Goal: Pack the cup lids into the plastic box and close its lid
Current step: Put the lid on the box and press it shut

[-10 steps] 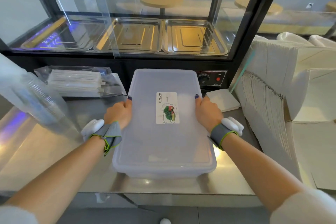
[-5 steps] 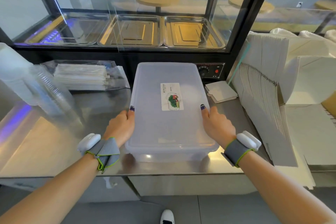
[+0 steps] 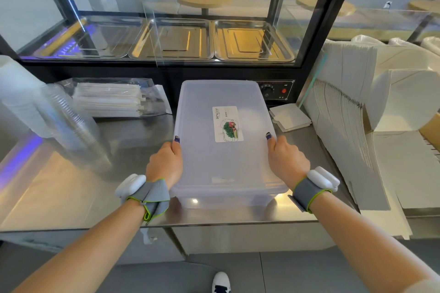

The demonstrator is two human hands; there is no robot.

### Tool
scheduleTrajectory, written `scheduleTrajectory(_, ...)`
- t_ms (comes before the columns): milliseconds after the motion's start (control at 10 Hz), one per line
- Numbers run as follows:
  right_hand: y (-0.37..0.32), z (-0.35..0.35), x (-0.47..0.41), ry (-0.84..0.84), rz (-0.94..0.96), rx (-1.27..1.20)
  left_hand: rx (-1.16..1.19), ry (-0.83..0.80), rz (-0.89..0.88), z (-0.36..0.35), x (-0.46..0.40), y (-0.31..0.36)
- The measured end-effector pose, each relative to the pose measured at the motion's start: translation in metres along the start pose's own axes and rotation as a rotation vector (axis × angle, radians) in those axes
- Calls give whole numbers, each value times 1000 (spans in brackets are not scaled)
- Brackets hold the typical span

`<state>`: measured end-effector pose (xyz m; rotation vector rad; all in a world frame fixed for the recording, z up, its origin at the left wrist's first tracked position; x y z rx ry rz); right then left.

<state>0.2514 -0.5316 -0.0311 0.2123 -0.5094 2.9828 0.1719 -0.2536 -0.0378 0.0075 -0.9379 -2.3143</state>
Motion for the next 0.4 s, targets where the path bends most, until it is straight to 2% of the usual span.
scheduleTrajectory(200, -11, 13, 3, 62, 51, 155, -171, -84, -33, 6, -1, 7)
scheduleTrajectory(400, -39, 39, 1, 62, 148, 424, -464, -305, -96, 12, -17, 18)
Point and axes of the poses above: each hand's wrist, its own x-axis away from the middle knuckle, its own z-axis out of the back of the hand, y = z × x, the point moved 9 cm from there along -x, towards the middle knuckle, and after that the axes turned 4 degrees about x, right-handed, at the moved point
